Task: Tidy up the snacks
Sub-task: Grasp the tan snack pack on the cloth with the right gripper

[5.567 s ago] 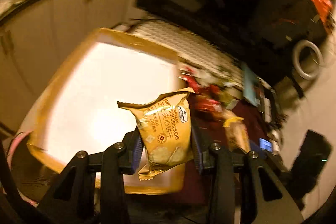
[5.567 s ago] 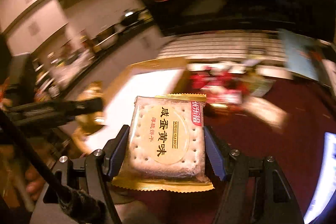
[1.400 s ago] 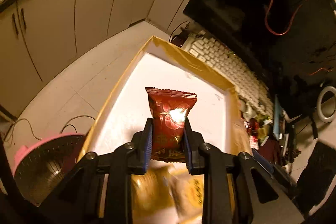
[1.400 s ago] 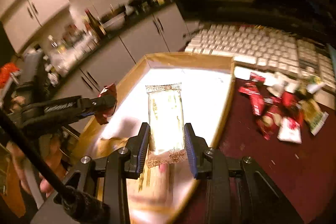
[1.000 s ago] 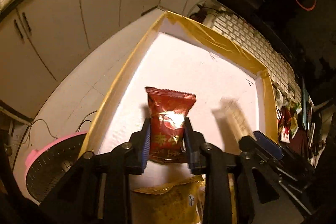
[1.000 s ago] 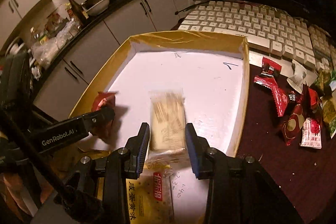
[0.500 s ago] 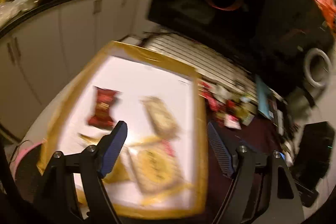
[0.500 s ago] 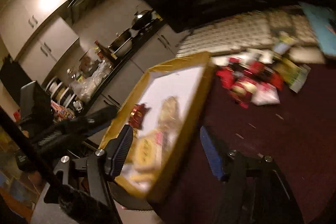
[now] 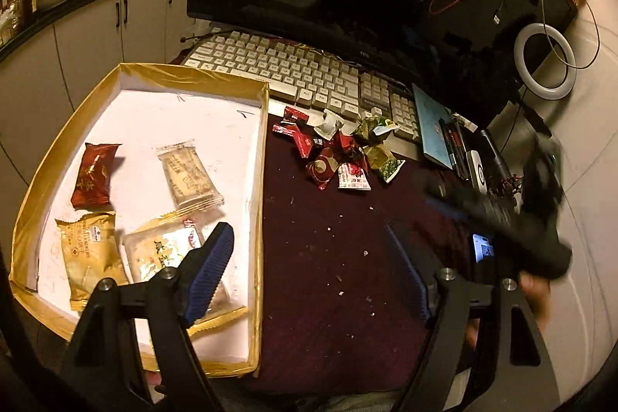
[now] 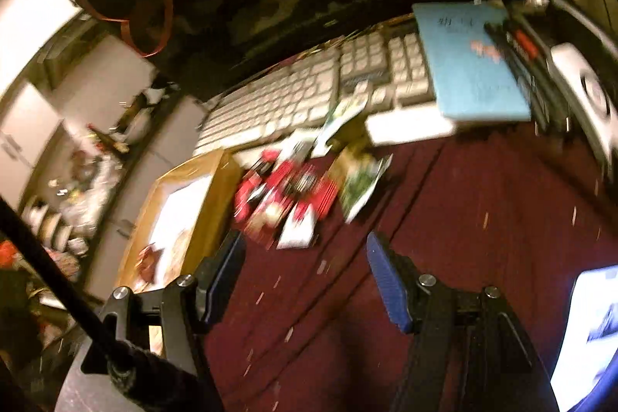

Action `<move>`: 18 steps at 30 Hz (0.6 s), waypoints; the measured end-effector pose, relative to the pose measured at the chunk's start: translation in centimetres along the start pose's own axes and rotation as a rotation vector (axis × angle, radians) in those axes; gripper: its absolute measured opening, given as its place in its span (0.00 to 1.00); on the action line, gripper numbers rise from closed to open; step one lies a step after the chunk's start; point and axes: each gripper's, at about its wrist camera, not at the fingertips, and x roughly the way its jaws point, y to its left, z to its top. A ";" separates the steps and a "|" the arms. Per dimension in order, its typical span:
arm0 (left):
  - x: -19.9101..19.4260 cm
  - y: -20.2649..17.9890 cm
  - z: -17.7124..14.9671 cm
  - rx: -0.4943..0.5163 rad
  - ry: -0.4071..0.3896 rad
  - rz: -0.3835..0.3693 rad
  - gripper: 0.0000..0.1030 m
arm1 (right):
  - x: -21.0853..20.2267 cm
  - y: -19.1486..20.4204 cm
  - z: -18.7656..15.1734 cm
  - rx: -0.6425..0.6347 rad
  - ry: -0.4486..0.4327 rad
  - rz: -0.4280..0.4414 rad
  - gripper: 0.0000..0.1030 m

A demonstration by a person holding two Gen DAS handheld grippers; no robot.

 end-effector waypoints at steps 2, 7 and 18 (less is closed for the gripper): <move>-0.2 0.4 -0.1 -0.007 -0.004 -0.001 0.77 | 2.0 0.5 1.9 -0.018 0.022 -0.077 0.61; -0.6 1.0 -0.3 -0.014 -0.006 0.004 0.77 | 6.1 1.0 4.6 -0.080 0.074 -0.184 0.45; -0.3 1.1 -0.3 -0.024 0.000 -0.006 0.77 | 6.0 1.4 2.4 -0.122 0.080 -0.189 0.29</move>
